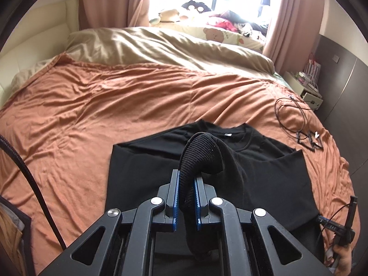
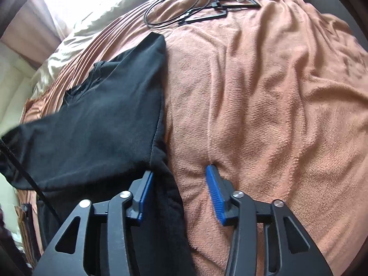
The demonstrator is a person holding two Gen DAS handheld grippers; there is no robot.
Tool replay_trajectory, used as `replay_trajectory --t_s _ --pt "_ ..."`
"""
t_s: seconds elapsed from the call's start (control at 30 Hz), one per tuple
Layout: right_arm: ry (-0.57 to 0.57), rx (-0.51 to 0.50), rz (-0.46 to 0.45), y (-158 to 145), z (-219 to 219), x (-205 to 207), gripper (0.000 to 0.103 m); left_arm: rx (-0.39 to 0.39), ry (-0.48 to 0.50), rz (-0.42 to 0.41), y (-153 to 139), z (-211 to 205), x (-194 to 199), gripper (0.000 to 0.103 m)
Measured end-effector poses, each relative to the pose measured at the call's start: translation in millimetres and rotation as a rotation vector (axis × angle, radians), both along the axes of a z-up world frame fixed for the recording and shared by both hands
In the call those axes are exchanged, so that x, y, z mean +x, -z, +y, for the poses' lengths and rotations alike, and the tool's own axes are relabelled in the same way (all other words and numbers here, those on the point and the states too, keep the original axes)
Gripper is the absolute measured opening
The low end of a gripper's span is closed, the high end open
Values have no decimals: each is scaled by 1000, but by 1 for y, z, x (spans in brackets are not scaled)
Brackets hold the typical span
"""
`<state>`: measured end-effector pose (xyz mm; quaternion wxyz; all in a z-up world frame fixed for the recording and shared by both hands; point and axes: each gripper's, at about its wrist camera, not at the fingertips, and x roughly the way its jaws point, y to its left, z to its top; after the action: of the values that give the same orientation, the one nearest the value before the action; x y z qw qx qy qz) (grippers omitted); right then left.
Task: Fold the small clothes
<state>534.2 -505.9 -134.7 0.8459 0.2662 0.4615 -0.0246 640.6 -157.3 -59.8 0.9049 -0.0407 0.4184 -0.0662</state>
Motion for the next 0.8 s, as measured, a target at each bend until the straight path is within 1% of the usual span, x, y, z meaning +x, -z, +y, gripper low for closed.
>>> replay_trajectory --t_s 0.1,0.2,0.27,0.43,0.53,0.6,0.63,0.73,0.77,0.8 --pt "5 15 0 0 -3 -5 34 -2 -14 30 19 9 0 12" --pt "-1 -25 10 -2 1 -6 33 -36 -37 67 41 21 0 12" --pt "-8 -62 21 -5 6 -7 33 -39 -49 82 53 29 -1 12" --pt "-18 -64 30 -13 17 -10 33 -73 -82 145 86 47 -4 12" --pt "-43 -34 -5 -25 26 -17 34 -129 -88 190 103 56 -3 14" --pt "-61 -25 -38 -33 30 -22 36 -136 -88 194 107 59 -4 15" --pt "-83 -2 -68 -38 33 -24 36 -110 -86 190 107 59 -6 19" --pt "-113 38 -119 -44 38 -27 36 -64 -100 177 104 67 -11 27" --pt "-113 41 -127 -44 40 -26 36 -65 -106 176 104 70 -12 29" --pt "-110 36 -127 -42 41 -23 36 -75 -116 176 105 76 -14 35"
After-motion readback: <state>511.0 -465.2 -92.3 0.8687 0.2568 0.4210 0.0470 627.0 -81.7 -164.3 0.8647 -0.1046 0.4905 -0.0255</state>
